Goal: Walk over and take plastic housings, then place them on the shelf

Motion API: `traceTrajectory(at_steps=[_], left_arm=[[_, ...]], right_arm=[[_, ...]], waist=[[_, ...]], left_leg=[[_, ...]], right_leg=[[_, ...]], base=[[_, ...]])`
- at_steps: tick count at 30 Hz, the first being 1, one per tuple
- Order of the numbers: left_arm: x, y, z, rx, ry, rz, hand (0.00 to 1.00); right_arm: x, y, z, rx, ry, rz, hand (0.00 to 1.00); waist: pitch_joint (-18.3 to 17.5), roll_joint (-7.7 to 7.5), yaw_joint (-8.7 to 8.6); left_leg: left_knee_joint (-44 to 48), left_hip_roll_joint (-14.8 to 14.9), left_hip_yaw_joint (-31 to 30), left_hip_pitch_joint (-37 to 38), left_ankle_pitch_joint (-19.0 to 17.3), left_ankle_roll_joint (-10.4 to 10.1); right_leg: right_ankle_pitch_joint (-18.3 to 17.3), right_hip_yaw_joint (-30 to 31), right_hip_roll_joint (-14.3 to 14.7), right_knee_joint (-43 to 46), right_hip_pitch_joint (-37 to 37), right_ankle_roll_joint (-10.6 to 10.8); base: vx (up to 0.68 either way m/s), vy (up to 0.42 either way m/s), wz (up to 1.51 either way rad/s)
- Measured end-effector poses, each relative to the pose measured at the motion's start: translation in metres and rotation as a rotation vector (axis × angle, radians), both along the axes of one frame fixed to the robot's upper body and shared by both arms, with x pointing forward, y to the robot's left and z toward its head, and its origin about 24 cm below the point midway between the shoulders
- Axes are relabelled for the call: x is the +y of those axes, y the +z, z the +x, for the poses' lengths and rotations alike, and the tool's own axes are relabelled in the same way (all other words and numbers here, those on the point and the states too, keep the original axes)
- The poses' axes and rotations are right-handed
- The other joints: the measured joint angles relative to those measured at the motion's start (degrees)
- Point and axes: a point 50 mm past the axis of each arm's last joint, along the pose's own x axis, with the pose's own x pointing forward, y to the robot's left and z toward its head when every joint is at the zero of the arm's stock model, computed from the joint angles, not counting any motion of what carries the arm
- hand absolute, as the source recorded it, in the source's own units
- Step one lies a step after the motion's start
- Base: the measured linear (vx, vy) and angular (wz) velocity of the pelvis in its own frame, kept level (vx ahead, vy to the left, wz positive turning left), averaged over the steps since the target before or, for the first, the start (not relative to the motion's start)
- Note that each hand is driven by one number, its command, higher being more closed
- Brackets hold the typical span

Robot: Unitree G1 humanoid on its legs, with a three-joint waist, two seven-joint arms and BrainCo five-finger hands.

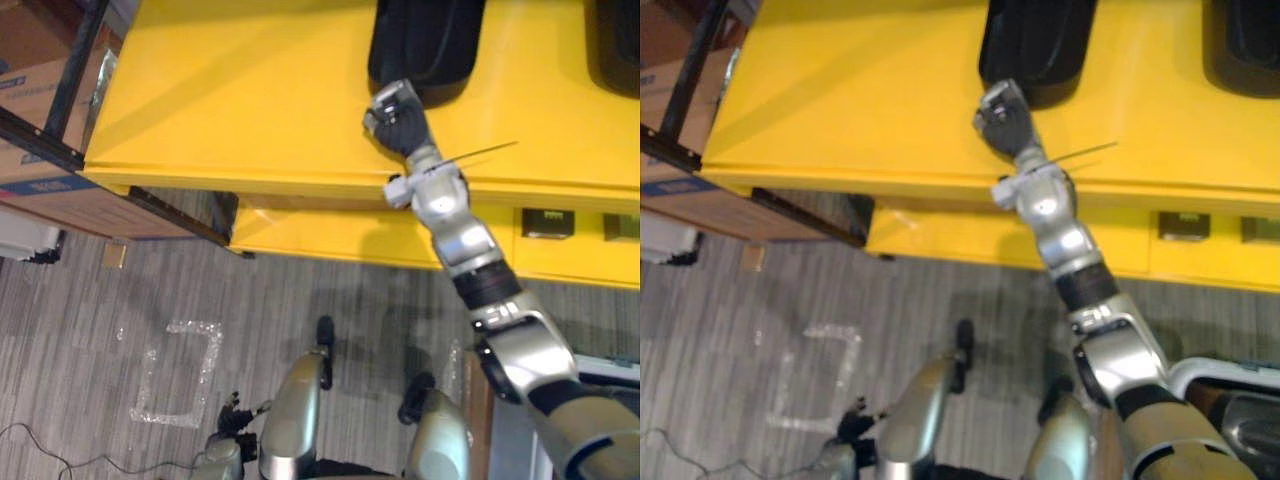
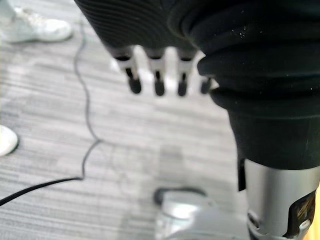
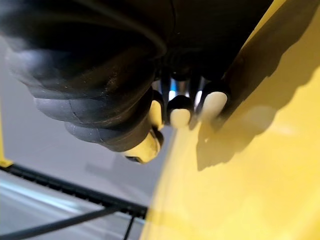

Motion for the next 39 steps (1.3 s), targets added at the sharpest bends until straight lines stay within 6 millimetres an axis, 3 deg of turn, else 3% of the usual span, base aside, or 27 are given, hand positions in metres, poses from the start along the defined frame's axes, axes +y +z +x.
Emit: traceTrajectory(at_steps=[5,26,31,32,35,36,39], left_arm=[[0.000,0.000,0.000,0.005,-0.002,-0.002,0.00],[-0.002,0.003,0.005,-0.016,-0.007,-0.006,0.00],[-0.001,0.002,-0.001,-0.011,-0.002,-0.009,0.00],[0.000,0.001,-0.003,-0.009,0.001,-0.014,0.00],[0.002,0.001,-0.007,-0.009,0.009,-0.021,0.00],[0.005,0.000,-0.011,-0.006,0.022,-0.018,0.00],[0.018,-0.005,-0.031,0.040,0.075,0.007,0.00]], right_arm=[[-0.010,0.001,0.004,0.016,-0.054,0.041,1.00],[-0.021,0.007,0.008,0.004,-0.112,0.098,1.00],[-0.021,0.002,0.004,0.000,-0.071,0.147,1.00],[-0.017,0.005,-0.006,-0.040,-0.023,0.171,0.00],[-0.005,0.006,-0.037,-0.125,0.113,0.208,0.00],[0.000,-0.001,-0.046,-0.112,0.166,0.231,0.00],[-0.002,-0.040,-0.074,-0.001,0.250,0.292,0.00]], waist=[[0.0,0.01,0.12],[-0.1,0.14,0.27],[-0.1,0.14,0.09],[-0.1,0.07,-0.10],[-0.4,-0.56,-0.81],[-0.8,-1.24,-1.83],[-5.5,-6.12,-4.13]], left_leg=[[-0.2,0.0,0.0,0.5,0.0,0.0],[-0.4,0.0,0.1,0.8,0.0,0.0],[-3.9,0.4,1.5,5.3,0.6,-0.4],[-5.1,0.6,1.9,6.7,0.7,-0.6],[-7.9,1.3,3.5,10.3,1.0,-0.9],[-9.0,1.3,4.1,11.6,1.0,-1.0],[-13.4,2.0,8.1,15.7,1.1,-1.2]], right_leg=[[-0.1,0.0,0.0,0.0,0.5,-0.1],[0.0,0.0,0.0,-0.1,0.6,-0.1],[1.3,0.3,1.0,-3.8,4.4,0.4],[1.9,0.6,1.5,-5.5,5.7,0.5],[3.5,1.6,2.6,-9.3,8.5,0.8],[3.9,1.7,3.0,-10.4,9.7,0.9],[6.0,4.4,4.4,-16.1,12.0,0.8]], base=[[0.00,0.000,0.00],[0.00,0.000,0.00],[0.03,0.003,-0.10],[0.09,-0.020,-0.23],[0.12,-0.002,-0.30],[0.17,-0.026,-0.29],[0.21,-0.026,-0.51]])
